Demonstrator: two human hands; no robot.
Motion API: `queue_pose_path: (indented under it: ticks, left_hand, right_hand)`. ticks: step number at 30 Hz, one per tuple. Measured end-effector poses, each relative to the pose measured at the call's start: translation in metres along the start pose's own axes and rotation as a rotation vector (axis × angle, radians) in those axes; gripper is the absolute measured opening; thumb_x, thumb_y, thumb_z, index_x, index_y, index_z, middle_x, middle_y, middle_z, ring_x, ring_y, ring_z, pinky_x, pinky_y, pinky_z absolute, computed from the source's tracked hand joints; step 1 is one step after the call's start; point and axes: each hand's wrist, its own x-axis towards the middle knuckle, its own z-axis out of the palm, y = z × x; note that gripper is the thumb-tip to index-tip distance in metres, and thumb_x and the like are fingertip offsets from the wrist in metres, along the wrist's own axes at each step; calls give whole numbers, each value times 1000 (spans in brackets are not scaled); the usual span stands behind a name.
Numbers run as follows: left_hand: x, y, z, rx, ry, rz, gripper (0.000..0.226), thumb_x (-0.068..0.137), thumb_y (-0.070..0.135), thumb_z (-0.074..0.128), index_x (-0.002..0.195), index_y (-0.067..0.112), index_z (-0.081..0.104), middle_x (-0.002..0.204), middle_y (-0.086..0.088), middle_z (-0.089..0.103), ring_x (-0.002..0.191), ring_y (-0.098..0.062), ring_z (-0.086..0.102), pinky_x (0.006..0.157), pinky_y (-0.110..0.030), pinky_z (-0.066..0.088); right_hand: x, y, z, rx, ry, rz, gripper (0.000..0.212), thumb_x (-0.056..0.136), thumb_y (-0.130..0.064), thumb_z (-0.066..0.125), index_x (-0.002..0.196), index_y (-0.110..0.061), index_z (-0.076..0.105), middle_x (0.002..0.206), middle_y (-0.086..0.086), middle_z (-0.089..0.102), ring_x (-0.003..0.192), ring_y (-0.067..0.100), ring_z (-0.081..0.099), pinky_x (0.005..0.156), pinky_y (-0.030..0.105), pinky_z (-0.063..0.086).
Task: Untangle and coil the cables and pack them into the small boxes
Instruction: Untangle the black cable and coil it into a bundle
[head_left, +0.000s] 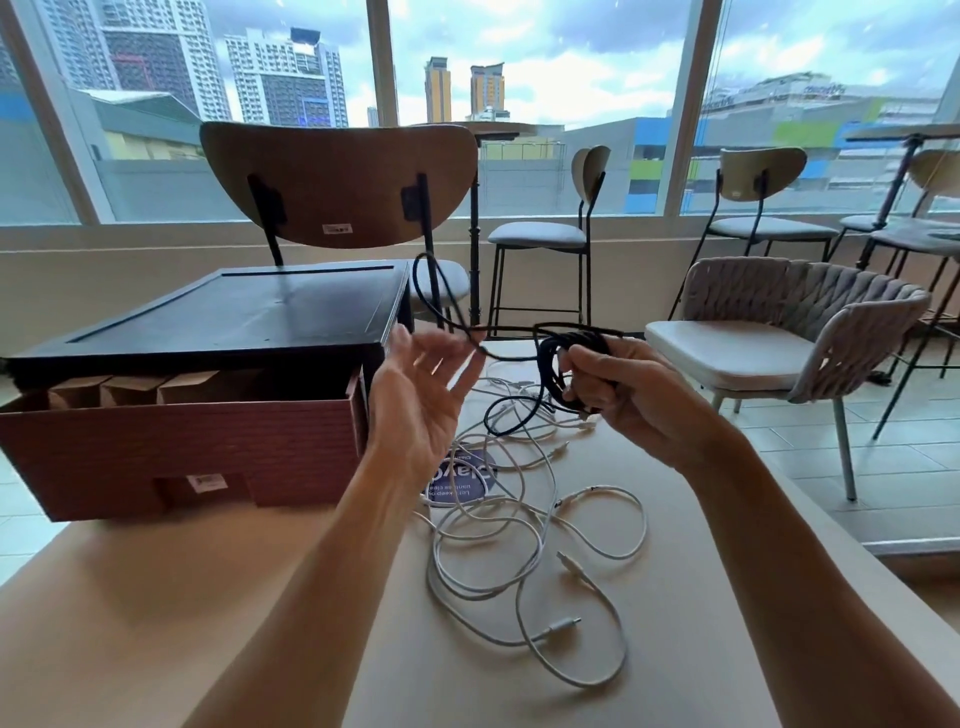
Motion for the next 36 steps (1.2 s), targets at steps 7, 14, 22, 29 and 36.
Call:
queue_pose_path:
  ticks: [7, 14, 22, 29, 36]
  left_hand:
    - [-2, -22, -1, 797, -237, -10, 34, 102, 8, 50, 133, 22, 52, 130, 8, 61, 124, -10, 58, 102, -30, 50]
    - [-8, -29, 3, 875, -358, -60, 36, 106, 6, 40, 136, 19, 56, 133, 4, 63, 126, -9, 57, 104, -39, 48]
    - [-4, -39, -10, 962, -487, -143, 44, 101, -2, 47, 139, 22, 50, 123, 1, 69, 123, -7, 58, 108, -32, 42]
    - [4, -29, -16, 574, 115, -277, 20, 104, 11, 47, 94, 7, 63, 73, -4, 55, 63, -15, 56, 62, -29, 51]
    - [18, -14, -20, 86, 479, -252, 19, 102, 4, 41, 92, 14, 54, 79, -6, 66, 56, -12, 69, 59, -30, 53]
  right_hand:
    - [0, -2, 0, 74, -50, -32, 15, 92, -16, 53, 92, -2, 58, 54, -6, 39, 49, 6, 36, 74, 23, 46]
    - [-2, -5, 2, 85, -126, 1, 17, 92, -14, 52, 90, 0, 60, 53, -4, 40, 48, 6, 37, 69, 21, 48]
    - [-7, -8, 1, 164, -269, 4, 16, 90, -18, 55, 87, -3, 62, 50, -8, 41, 46, 4, 40, 69, 22, 49]
    - [-2, -9, -6, 307, -61, -51, 23, 95, -13, 45, 87, -3, 64, 50, -7, 37, 45, 5, 34, 69, 22, 50]
    - [14, 8, -18, -13, 573, -69, 22, 102, -9, 47, 85, -7, 60, 57, -5, 45, 54, 7, 38, 61, 23, 33]
